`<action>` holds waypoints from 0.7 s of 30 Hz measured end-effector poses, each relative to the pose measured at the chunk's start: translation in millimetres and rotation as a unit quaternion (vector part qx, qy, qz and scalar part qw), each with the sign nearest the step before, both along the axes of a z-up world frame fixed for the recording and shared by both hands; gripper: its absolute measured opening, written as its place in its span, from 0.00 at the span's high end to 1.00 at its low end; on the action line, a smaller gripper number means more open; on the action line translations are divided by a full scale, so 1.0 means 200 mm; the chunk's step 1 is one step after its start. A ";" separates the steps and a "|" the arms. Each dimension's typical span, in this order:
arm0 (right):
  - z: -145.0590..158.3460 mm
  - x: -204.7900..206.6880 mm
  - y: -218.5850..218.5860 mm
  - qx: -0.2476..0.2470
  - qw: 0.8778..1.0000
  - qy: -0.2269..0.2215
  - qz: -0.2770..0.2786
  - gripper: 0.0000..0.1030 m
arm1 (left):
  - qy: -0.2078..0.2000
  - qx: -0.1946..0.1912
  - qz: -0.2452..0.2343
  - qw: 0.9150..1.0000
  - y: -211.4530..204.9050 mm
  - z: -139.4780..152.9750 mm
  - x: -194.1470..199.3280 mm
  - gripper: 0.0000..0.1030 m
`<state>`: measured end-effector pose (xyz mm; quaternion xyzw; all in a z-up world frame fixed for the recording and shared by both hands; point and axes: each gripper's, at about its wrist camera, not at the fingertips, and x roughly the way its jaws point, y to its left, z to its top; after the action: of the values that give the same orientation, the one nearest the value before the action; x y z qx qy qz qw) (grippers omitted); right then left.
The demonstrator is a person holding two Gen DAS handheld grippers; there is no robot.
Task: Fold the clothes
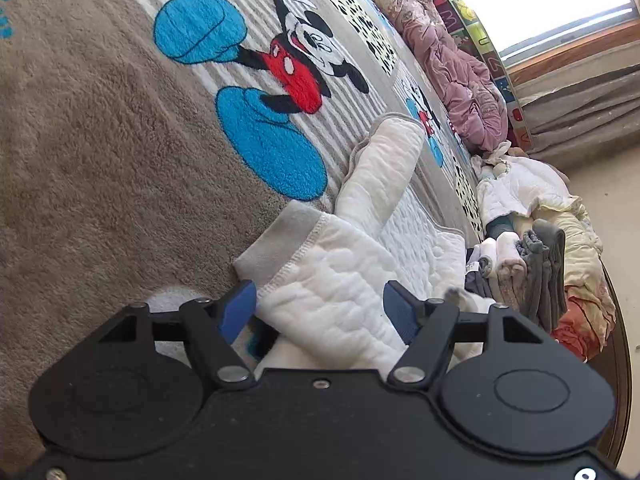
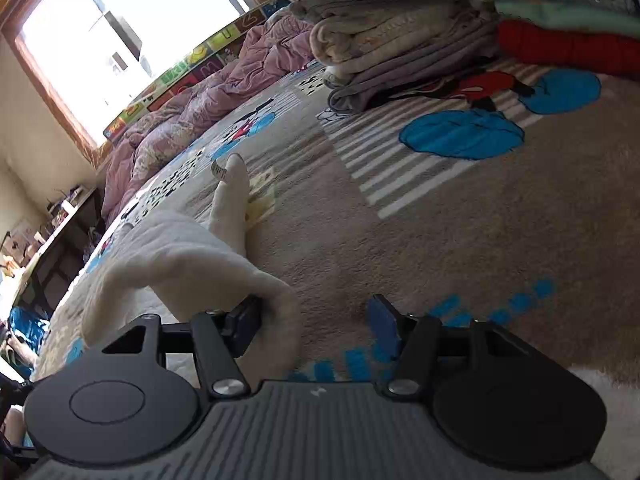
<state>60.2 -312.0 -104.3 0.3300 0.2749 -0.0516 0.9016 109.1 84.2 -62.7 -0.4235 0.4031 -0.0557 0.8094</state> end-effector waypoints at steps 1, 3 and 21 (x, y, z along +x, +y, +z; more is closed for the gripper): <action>0.00 -0.03 -0.01 -0.002 1.000 -0.002 -0.008 0.49 | 0.000 0.002 0.003 1.000 0.00 0.00 0.00 0.33; 0.00 -0.09 -0.04 -0.005 1.000 -0.007 -0.024 0.48 | 0.003 0.000 0.008 1.000 0.01 0.00 0.00 0.33; -0.08 -0.05 -0.32 0.125 0.990 -0.069 -0.007 0.22 | -0.013 0.008 0.016 1.000 -0.04 -0.03 0.01 0.42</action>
<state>50.4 -375.9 -121.3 0.4453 0.2142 -0.0004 0.8694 111.6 76.3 -68.4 -0.4229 0.3863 -0.0445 0.8185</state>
